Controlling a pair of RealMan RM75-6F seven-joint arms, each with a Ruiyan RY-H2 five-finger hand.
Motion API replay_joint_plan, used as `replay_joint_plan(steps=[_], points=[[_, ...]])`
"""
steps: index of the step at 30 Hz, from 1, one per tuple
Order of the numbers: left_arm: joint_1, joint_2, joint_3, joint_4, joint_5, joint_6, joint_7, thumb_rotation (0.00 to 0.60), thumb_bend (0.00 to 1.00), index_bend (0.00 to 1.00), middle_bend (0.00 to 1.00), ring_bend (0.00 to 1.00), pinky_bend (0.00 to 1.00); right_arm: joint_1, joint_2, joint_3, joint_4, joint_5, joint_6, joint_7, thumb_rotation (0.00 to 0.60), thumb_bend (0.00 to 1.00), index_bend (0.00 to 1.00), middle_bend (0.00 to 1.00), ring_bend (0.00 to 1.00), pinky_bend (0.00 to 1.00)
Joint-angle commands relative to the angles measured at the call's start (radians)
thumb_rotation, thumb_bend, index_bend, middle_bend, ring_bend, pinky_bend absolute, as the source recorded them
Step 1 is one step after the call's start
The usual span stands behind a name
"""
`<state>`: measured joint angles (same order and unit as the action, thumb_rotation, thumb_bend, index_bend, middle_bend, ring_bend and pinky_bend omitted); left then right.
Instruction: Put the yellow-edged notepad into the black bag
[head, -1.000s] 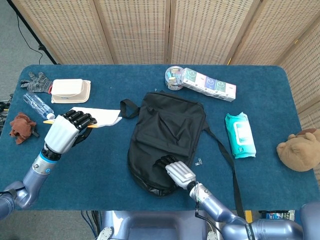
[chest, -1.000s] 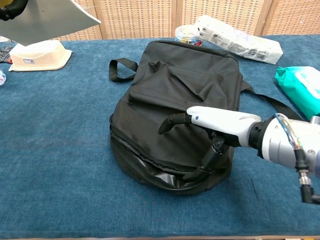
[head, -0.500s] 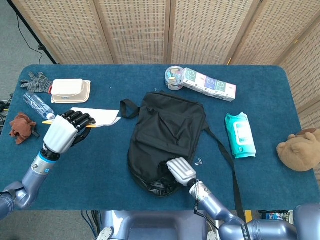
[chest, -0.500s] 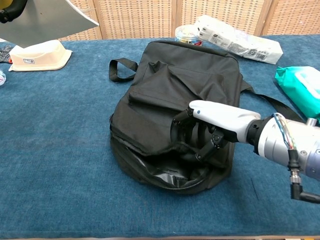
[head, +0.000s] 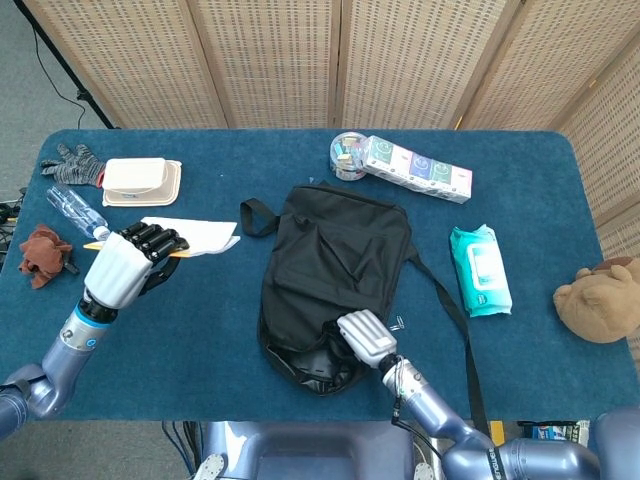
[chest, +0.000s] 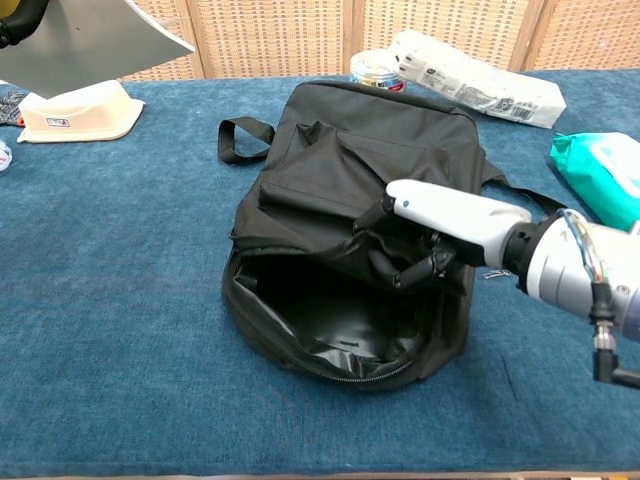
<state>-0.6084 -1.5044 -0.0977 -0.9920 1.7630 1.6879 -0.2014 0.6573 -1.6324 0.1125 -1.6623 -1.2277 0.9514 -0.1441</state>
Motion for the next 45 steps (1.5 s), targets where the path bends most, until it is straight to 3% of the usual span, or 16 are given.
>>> replay_joint_plan(steps=[1, 10, 22, 45], points=[[-0.001, -0.004, 0.009, 0.013, 0.014, 0.014, -0.027, 0.6, 0.64, 0.75, 0.65, 0.57, 0.68, 0.003, 0.021, 0.014, -0.016, -0.006, -0.004, 0.02, 0.6, 0.69, 0.59, 0.58, 0.49, 0.62], [-0.018, -0.047, 0.054, 0.086, 0.117, 0.127, -0.145, 0.6, 0.64, 0.76, 0.65, 0.57, 0.68, 0.047, 0.134, 0.097, -0.061, 0.05, -0.063, 0.054, 0.6, 0.69, 0.59, 0.58, 0.49, 0.62], [-0.046, -0.138, 0.094, 0.163, 0.234, 0.289, -0.199, 0.6, 0.64, 0.76, 0.66, 0.57, 0.68, 0.115, 0.272, 0.177, -0.043, 0.174, -0.167, 0.088, 0.6, 0.69, 0.59, 0.59, 0.49, 0.63], [-0.203, -0.406, 0.18, 0.419, 0.392, 0.345, -0.183, 0.6, 0.64, 0.76, 0.66, 0.57, 0.68, 0.231, 0.337, 0.191, -0.101, 0.29, -0.216, 0.025, 0.6, 0.69, 0.6, 0.6, 0.5, 0.64]])
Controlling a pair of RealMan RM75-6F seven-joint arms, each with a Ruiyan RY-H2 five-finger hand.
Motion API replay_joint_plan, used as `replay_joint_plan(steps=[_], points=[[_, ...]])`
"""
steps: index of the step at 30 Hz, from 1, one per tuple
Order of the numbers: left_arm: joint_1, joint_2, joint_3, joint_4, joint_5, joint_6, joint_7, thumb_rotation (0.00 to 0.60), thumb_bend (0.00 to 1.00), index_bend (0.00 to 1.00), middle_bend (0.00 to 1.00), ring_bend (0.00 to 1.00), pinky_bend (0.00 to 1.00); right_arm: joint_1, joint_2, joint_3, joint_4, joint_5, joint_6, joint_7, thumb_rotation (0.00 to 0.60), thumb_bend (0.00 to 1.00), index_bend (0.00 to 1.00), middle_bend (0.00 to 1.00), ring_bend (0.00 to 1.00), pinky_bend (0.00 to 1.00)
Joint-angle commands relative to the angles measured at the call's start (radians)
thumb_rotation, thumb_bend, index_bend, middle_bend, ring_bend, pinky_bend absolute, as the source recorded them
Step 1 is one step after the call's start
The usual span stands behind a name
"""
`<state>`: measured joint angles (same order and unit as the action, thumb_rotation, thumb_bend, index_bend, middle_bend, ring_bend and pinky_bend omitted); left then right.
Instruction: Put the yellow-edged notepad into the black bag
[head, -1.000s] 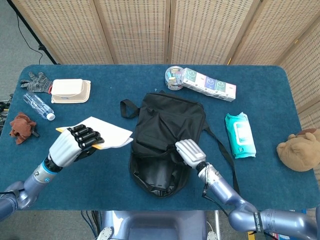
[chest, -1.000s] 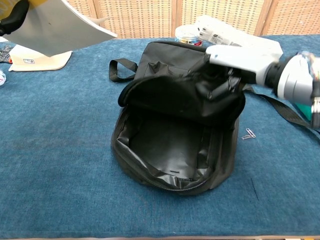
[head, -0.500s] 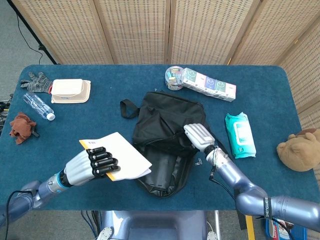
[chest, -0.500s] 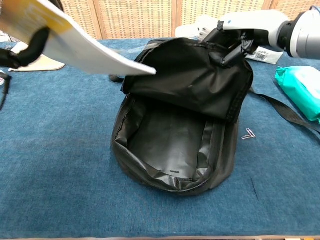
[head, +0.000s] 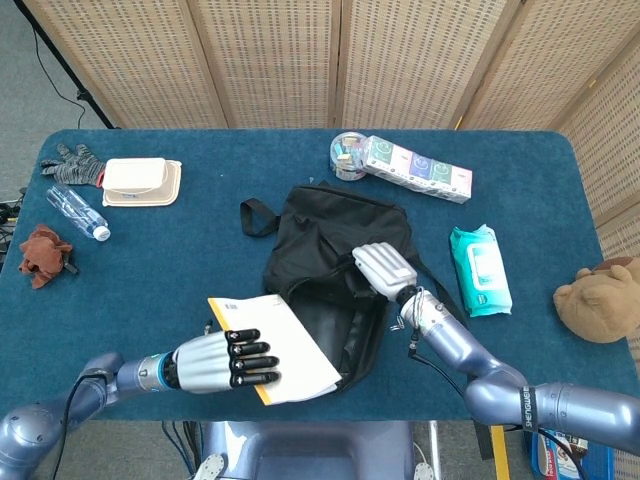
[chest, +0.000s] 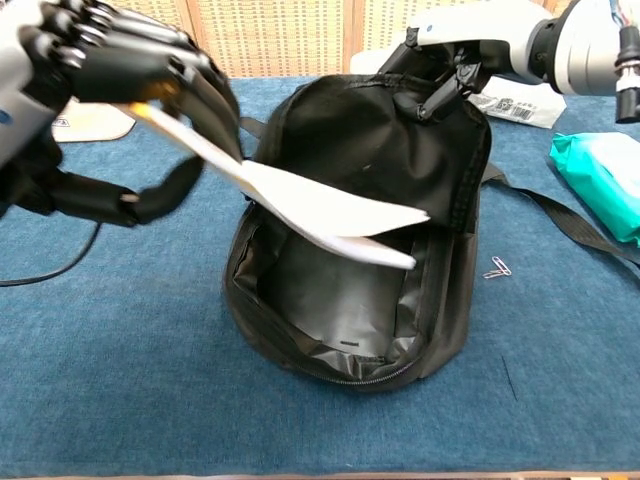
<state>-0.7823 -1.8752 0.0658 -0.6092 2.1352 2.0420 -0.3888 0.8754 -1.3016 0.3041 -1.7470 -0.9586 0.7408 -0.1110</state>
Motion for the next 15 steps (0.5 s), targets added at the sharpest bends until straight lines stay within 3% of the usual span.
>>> replay_joint_plan(steps=[1, 10, 15], points=[[-0.039, -0.048, 0.02, 0.052, 0.024, -0.012, 0.012, 0.6, 0.64, 0.76, 0.66, 0.57, 0.68, 0.019, 0.011, -0.001, -0.021, 0.028, -0.008, -0.012, 0.6, 0.69, 0.6, 0.6, 0.5, 0.64], [-0.094, -0.14, 0.048, 0.165, 0.022, -0.005, 0.006, 0.6, 0.64, 0.76, 0.66, 0.57, 0.68, 0.055, 0.037, -0.01, -0.034, 0.061, -0.02, -0.023, 0.6, 0.69, 0.6, 0.61, 0.5, 0.65], [-0.131, -0.175, 0.065, 0.222, 0.012, -0.055, -0.007, 0.6, 0.64, 0.76, 0.66, 0.56, 0.68, 0.064, 0.063, -0.001, -0.058, 0.062, -0.032, 0.0, 0.6, 0.69, 0.6, 0.61, 0.51, 0.65]])
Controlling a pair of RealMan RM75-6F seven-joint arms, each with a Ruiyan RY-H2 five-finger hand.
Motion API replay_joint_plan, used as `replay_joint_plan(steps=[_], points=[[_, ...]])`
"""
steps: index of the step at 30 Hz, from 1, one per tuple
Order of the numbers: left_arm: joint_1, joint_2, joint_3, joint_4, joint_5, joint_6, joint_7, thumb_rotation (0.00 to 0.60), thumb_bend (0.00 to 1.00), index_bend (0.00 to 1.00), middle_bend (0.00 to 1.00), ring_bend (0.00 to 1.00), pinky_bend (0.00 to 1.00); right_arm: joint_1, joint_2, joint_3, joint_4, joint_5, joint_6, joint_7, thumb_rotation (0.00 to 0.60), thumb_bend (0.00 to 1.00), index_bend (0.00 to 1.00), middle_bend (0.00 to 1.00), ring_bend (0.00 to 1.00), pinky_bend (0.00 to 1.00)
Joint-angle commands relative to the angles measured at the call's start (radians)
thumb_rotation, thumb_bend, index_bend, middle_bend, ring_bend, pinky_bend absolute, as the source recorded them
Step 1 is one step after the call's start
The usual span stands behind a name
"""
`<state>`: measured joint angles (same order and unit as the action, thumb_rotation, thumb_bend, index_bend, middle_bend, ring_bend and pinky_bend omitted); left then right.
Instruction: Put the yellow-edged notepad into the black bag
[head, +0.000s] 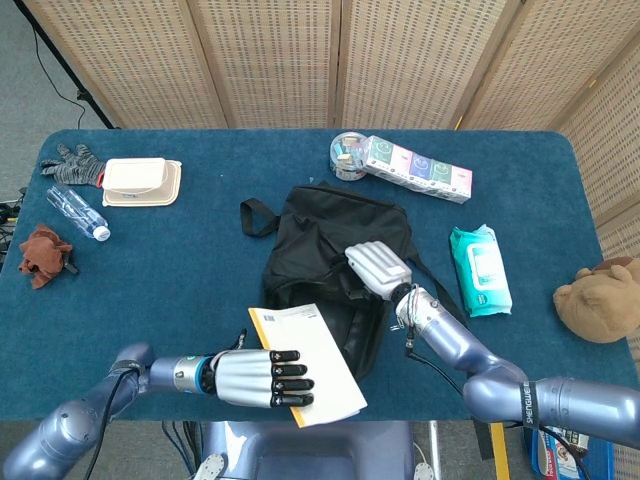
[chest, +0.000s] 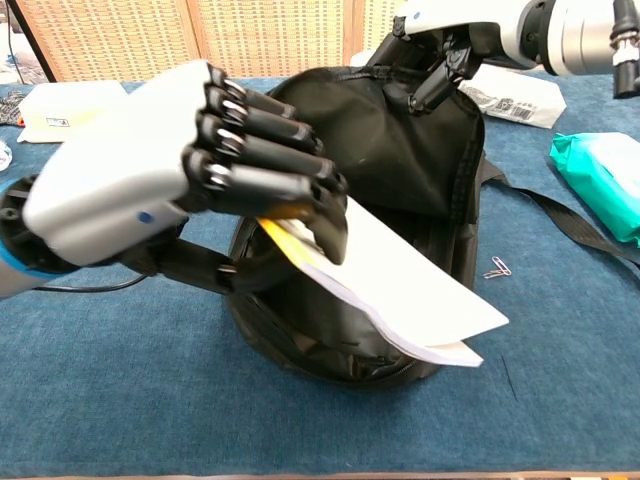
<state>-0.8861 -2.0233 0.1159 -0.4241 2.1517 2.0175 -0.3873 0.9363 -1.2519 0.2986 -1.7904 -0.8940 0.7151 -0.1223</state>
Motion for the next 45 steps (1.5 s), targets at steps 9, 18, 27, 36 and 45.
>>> replay_joint_plan(steps=[9, 18, 27, 36, 45], points=[[-0.085, -0.118, 0.08, 0.185, 0.0, -0.147, 0.006, 0.6, 0.64, 0.76, 0.66, 0.55, 0.68, 0.005, 0.06, -0.002, -0.066, -0.028, -0.023, 0.046, 0.6, 0.69, 0.61, 0.61, 0.51, 0.65], [-0.085, -0.138, 0.178, 0.264, 0.017, -0.233, 0.047, 0.6, 0.64, 0.76, 0.66, 0.55, 0.68, -0.004, 0.099, -0.008, -0.082, -0.046, -0.022, 0.086, 0.6, 0.69, 0.61, 0.61, 0.51, 0.65], [-0.087, -0.129, 0.2, 0.288, -0.013, -0.31, 0.049, 0.6, 0.64, 0.76, 0.66, 0.55, 0.68, -0.002, 0.134, -0.006, -0.099, -0.047, -0.05, 0.127, 0.6, 0.69, 0.61, 0.62, 0.52, 0.66], [-0.11, -0.127, 0.2, 0.311, -0.055, -0.404, 0.066, 0.6, 0.64, 0.76, 0.66, 0.55, 0.68, 0.003, 0.163, -0.013, -0.12, -0.072, -0.096, 0.163, 0.6, 0.69, 0.61, 0.62, 0.52, 0.66], [-0.139, -0.117, 0.2, 0.325, -0.091, -0.489, 0.076, 0.6, 0.64, 0.76, 0.66, 0.54, 0.68, 0.004, 0.18, -0.012, -0.144, -0.134, -0.14, 0.209, 0.6, 0.69, 0.62, 0.63, 0.53, 0.66]])
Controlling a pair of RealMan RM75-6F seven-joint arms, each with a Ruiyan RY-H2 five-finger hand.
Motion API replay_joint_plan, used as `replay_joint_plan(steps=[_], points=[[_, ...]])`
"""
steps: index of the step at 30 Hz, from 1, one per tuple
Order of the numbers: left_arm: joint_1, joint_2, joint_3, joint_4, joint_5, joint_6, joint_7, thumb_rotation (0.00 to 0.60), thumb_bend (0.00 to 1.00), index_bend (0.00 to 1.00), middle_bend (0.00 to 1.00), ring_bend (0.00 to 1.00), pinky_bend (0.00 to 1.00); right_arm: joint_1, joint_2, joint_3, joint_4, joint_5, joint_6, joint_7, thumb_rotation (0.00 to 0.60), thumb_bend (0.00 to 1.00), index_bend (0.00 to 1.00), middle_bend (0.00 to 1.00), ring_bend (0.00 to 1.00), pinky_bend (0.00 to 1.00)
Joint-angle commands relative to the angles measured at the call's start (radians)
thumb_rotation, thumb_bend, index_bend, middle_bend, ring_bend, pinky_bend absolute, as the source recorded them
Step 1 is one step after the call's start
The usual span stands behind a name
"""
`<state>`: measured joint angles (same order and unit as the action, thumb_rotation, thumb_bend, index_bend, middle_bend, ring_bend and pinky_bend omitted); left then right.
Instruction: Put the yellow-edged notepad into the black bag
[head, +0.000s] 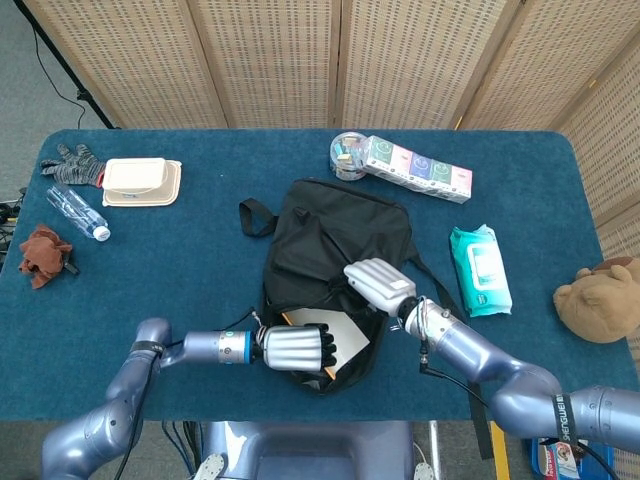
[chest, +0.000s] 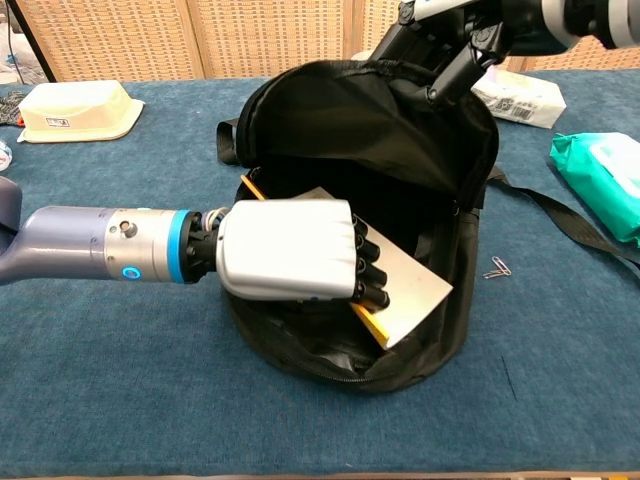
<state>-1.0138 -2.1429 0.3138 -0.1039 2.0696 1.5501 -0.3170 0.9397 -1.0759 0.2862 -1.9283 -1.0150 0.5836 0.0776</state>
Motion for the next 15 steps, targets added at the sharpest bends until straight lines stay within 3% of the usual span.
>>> replay_joint_plan(steps=[1, 15], points=[[-0.016, 0.004, 0.004, 0.006, -0.011, -0.033, 0.008, 0.6, 0.64, 0.76, 0.66, 0.54, 0.68, 0.001, 0.005, 0.0, -0.01, -0.021, -0.014, 0.015, 0.6, 0.69, 0.62, 0.63, 0.53, 0.66], [-0.062, -0.019, -0.004, 0.006, -0.062, -0.149, 0.008, 0.6, 0.64, 0.76, 0.66, 0.54, 0.68, 0.004, -0.006, 0.005, -0.011, -0.105, -0.024, 0.066, 0.6, 0.69, 0.62, 0.63, 0.53, 0.66]])
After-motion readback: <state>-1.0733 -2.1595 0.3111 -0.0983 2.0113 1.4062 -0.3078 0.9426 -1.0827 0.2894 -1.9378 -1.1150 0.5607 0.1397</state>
